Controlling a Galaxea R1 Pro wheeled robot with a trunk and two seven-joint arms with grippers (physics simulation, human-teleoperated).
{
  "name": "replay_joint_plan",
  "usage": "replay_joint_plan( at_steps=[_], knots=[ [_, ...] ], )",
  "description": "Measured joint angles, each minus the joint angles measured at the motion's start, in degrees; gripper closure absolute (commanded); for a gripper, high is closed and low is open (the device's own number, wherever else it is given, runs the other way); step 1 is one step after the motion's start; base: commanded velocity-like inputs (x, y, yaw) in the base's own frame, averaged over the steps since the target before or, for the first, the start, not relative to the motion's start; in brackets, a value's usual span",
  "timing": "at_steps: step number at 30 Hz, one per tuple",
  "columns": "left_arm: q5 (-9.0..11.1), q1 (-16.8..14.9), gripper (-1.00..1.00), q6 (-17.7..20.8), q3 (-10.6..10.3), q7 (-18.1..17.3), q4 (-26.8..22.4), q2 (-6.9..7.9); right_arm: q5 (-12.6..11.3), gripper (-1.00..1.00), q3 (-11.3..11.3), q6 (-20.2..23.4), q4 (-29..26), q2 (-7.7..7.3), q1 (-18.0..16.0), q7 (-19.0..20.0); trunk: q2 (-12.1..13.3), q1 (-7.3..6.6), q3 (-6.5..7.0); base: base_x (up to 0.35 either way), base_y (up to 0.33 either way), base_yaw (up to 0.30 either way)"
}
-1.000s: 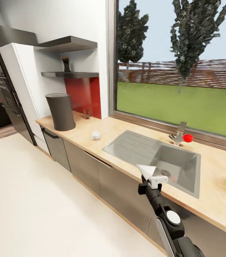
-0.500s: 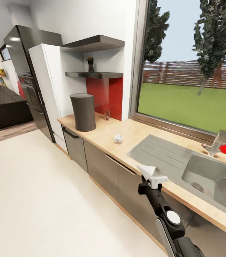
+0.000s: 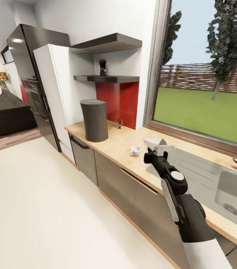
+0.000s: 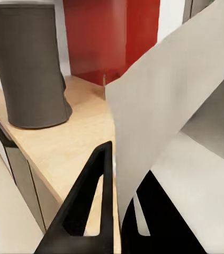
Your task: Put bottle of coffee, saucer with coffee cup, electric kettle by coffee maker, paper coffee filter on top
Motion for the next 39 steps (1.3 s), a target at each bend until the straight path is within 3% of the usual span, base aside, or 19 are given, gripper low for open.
replay_joint_plan(
  at_steps=[1,3,13,20,32,36,39],
  knots=[
    [0.00,0.00,-1.00,0.02,0.00,0.00,0.01,0.00,-0.04,1.00,0.00,2.91,0.24,0.09,-2.82,-0.16,0.00,0.00,0.01,0.304,0.152,0.000],
    [0.00,-0.01,-1.00,0.02,0.00,0.00,0.00,0.00,-0.14,1.00,-0.04,3.99,0.34,0.12,-4.45,-1.34,0.00,0.00,-0.01,0.307,0.142,0.000],
    [-0.16,-0.07,-1.00,0.05,0.00,0.02,0.00,0.09,-0.31,1.00,0.28,4.31,0.38,0.06,-5.14,-2.40,0.00,0.00,-0.01,0.278,0.108,0.000],
    [0.13,0.26,-1.00,-0.36,0.27,0.09,-0.35,0.25,1.18,1.00,-1.98,5.08,-1.56,-1.33,-2.89,-3.55,0.01,0.03,-0.01,0.000,0.000,0.000],
    [0.16,0.28,-1.00,-0.19,0.40,-0.22,-0.40,0.25,2.25,1.00,-5.88,5.23,-1.55,-5.17,-2.86,-3.67,0.01,0.03,-0.01,0.000,0.000,0.000],
    [0.16,0.28,-1.00,-0.11,0.41,-0.24,-0.42,0.26,2.23,1.00,-6.01,5.28,-1.59,-6.47,-2.86,-3.67,0.01,0.03,-0.01,0.000,0.000,0.000],
    [0.16,0.28,-1.00,-0.02,0.41,-0.31,-0.42,0.25,2.19,1.00,-6.02,5.34,-1.63,-6.50,-2.88,-3.66,0.01,0.03,-0.01,0.000,0.000,0.000]
  ],
)
